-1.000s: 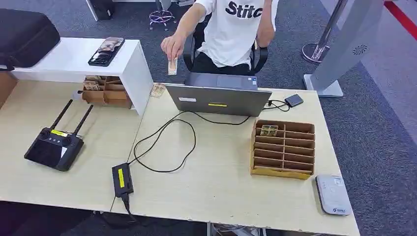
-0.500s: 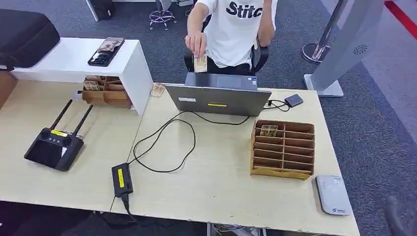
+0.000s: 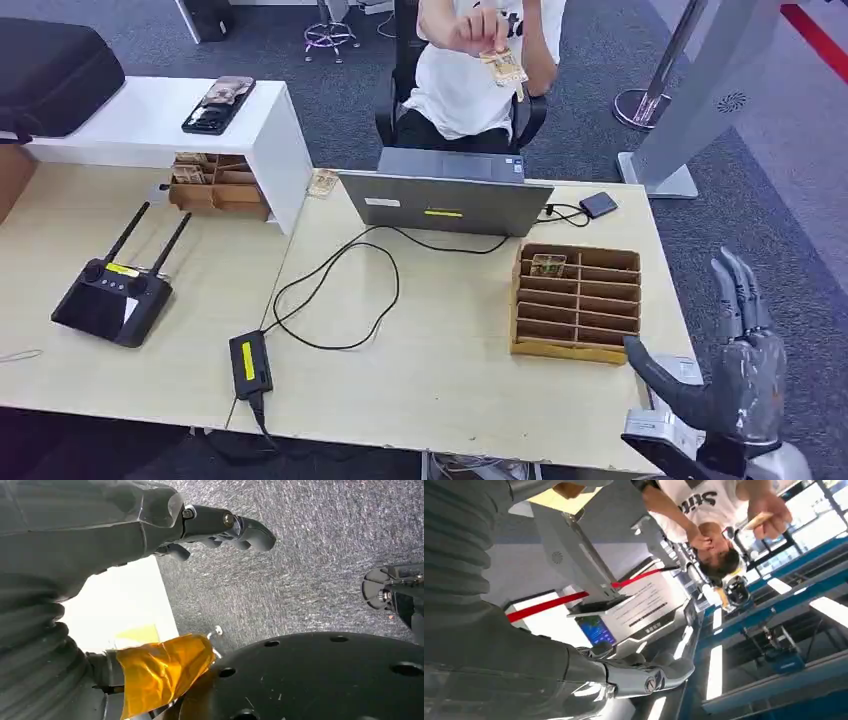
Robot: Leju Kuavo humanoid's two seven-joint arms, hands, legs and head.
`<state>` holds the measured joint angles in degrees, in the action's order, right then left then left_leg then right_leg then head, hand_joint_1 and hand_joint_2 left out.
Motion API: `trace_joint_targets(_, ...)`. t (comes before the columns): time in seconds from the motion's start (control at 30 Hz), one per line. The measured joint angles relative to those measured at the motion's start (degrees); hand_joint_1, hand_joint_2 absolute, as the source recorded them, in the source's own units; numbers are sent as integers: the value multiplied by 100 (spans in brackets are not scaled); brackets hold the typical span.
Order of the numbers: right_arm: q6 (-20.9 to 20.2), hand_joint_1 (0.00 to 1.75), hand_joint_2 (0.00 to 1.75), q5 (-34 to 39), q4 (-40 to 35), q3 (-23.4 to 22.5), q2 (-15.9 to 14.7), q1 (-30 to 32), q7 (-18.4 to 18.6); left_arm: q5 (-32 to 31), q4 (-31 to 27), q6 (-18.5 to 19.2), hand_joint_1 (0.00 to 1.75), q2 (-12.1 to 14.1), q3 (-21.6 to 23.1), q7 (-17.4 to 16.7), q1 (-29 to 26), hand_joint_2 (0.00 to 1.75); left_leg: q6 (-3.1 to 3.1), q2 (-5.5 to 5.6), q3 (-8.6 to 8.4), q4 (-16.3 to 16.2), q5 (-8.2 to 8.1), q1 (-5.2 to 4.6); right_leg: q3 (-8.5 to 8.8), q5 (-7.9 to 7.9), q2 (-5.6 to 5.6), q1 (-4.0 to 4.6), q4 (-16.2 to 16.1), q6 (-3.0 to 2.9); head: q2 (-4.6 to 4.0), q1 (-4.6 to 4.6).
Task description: Pass the card to the sensor for recognition and then transmit it.
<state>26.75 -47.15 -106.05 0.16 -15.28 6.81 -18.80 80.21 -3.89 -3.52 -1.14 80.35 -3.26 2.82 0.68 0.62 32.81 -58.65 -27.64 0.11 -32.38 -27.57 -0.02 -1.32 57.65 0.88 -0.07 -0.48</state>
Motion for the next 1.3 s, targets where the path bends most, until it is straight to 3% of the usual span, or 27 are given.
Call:
trace_joint_targets(0.2, -140, 0, 175, -269, 304, 323, -422, -444, 317, -70, -2, 26, 0, 4, 42, -20, 17, 175, 1, -13, 5, 3, 0, 1, -9, 2, 17, 2, 3, -5, 0, 0)
trace_joint_targets(0.33, -613, 0, 175, -271, 904, 561, -721, -1387, 476, -157, -2, 109, 0, 26, 129, -85, 49, 175, -1, -29, 3, 2, 7, 1, -10, 13, 26, 2, 4, -6, 0, 2)
trace_joint_targets(0.5, -1202, 0, 175, -225, 2173, 1029, -885, -3022, 670, -277, -20, 201, 0, 63, 266, -151, 99, 175, 0, -29, 11, 1, 30, 1, -16, 34, 25, 2, 5, -4, 0, 0)
trace_joint_targets(0.73, -1403, 0, 175, -681, 4889, 1866, -684, -5633, 1134, -509, -68, 389, 0, 149, 511, -192, 201, 175, 8, -12, 38, 0, 56, 1, -43, 55, 12, 2, 16, -6, -2, 2)
trace_joint_targets(0.83, -1425, 0, 175, -741, 5701, 2071, -542, -6354, 1198, -540, -70, 404, 0, 160, 542, -201, 211, 175, 6, 5, 42, -1, 59, 3, -45, 54, -4, 5, 16, -7, 0, 2)
trace_joint_targets(1.03, -1384, 0, 175, -743, 6481, 2282, -380, -6869, 1229, -553, -87, 404, 0, 170, 584, -212, 223, 175, 6, 4, 56, -1, 58, 4, -56, 53, -3, 6, 16, -7, 0, 0)
trace_joint_targets(1.3, -1558, 0, 175, -839, 7245, 2406, -159, -7356, 1645, -651, -116, 407, 0, 177, 636, -278, 253, 175, 6, 3, 61, -1, 59, 4, -62, 54, -3, 5, 16, -6, 0, 2)
